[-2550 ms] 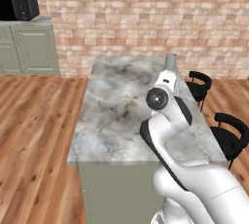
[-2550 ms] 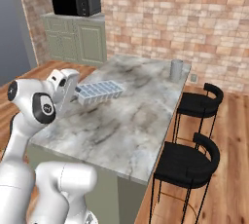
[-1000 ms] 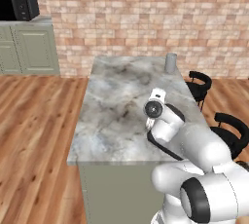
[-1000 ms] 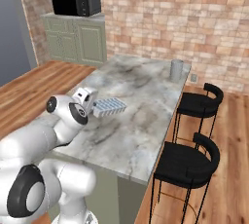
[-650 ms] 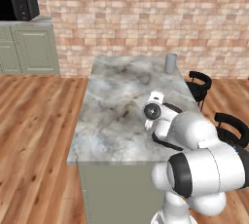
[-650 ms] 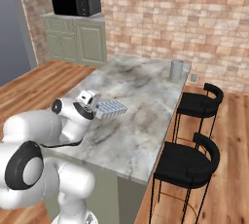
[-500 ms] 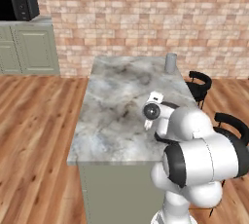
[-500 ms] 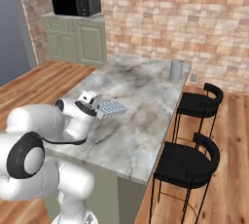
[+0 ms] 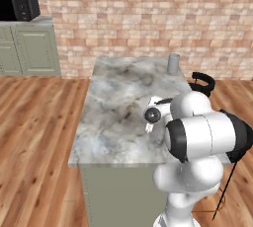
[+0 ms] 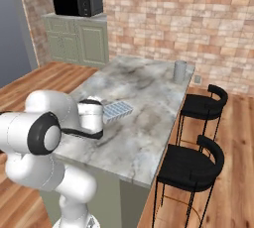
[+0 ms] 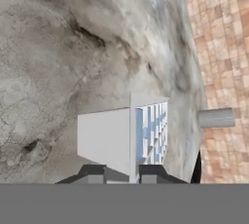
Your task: Open the freezer door, pick up the ice cube tray from the freezer, and place it on the dining counter.
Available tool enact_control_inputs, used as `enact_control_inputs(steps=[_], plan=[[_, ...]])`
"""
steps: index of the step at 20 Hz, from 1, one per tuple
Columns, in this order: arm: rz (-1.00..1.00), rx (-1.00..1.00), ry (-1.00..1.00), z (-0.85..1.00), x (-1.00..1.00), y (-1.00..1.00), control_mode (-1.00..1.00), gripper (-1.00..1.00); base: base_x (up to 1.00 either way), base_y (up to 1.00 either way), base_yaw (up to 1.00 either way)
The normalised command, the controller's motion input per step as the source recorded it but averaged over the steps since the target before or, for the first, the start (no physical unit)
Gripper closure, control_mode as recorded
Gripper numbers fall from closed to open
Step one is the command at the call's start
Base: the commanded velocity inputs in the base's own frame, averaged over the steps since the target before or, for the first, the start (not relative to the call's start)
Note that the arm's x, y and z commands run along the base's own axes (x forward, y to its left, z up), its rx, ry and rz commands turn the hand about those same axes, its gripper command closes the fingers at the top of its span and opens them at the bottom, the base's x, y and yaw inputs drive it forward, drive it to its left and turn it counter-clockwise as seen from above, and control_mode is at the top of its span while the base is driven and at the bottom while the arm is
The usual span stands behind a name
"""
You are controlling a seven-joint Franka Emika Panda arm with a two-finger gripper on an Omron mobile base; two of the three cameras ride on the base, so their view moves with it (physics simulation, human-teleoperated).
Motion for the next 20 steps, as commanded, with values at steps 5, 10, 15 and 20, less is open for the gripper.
enact_control_inputs(steps=[5, 10, 15, 20], plan=[[0.00, 0.00, 0.01, -0.21, 0.08, 0.00, -1.00, 1.00, 0.00, 0.00, 0.00], [0.00, 0.00, 0.01, 0.00, 0.00, 0.00, -1.00, 1.00, 0.00, 0.00, 0.00], [0.00, 0.00, 0.00, 0.00, 0.00, 0.00, -1.00, 1.00, 0.00, 0.00, 0.00], [0.00, 0.00, 0.00, 0.00, 0.01, 0.00, -1.00, 1.00, 0.00, 0.00, 0.00]])
